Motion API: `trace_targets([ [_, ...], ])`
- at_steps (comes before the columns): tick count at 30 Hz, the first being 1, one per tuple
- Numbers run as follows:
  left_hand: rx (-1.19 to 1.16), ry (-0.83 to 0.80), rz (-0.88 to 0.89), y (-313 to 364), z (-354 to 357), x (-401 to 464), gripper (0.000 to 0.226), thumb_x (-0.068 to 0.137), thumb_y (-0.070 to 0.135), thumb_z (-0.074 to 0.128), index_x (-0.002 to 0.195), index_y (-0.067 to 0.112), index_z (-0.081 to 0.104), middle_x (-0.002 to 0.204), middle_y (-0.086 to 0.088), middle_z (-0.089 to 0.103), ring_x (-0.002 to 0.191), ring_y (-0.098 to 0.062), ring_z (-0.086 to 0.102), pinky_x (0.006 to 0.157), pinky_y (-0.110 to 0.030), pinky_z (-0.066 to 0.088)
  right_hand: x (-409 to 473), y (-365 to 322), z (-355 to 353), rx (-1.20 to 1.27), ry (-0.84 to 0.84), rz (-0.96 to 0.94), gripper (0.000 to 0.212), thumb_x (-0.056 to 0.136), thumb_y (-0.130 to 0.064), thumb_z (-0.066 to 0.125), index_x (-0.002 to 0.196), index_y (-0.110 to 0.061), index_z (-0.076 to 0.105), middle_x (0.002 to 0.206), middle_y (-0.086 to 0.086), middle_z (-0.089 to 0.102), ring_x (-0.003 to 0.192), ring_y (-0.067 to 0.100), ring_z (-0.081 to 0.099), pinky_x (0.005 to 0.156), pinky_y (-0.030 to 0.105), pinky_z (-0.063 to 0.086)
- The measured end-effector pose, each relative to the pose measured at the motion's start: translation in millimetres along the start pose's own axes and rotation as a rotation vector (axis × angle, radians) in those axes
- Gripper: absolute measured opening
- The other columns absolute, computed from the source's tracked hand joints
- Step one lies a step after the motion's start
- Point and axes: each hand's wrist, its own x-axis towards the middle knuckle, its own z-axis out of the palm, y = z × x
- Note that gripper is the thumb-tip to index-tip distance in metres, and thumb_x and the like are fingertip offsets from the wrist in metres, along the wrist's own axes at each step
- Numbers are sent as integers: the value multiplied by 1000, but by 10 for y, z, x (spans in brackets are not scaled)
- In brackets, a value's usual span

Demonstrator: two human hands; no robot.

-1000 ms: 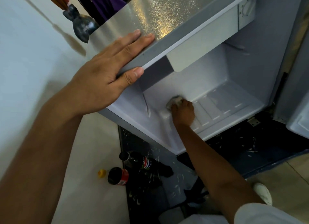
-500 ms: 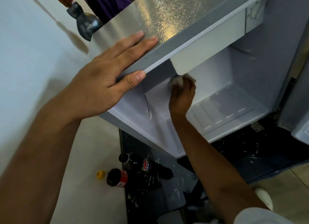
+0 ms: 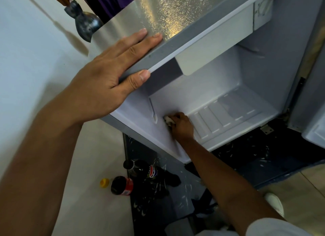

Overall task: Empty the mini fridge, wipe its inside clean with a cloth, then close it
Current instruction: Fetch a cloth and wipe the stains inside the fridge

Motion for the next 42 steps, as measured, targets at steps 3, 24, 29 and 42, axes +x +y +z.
trace_targets([
  [3,0,1,5,-3,-1,1,60,102,47,39,157,44,17,166,16,17,153,-6,18,121,-49,29,-9,17,-43,-190,-38,-34,34,82,-30,55,110,-19,71,114,14,63,92,39,63,80,45,48],
  [24,-8,54,9,11,57,-2,59,99,51,40,152,56,16,163,21,24,146,-9,34,113,-49,40,1034,-318,-928,582,681,273,50,105,-32,40,153,-16,35,161,7,34,149,21,29,123,38,22],
  [29,-4,23,27,-4,59,14,61,99,51,39,154,54,13,164,19,23,147,-12,33,112,-51,41,914,-443,-561,226,658,-31,48,102,-21,49,147,-4,45,154,24,40,144,45,34,120,54,29],
  [42,17,49,28,-38,42,-6,58,103,48,40,154,53,14,164,15,24,138,-4,30,109,-41,37,258,-310,-87,151,348,-62,49,93,-16,61,140,-25,52,150,16,46,132,40,46,108,49,46],
])
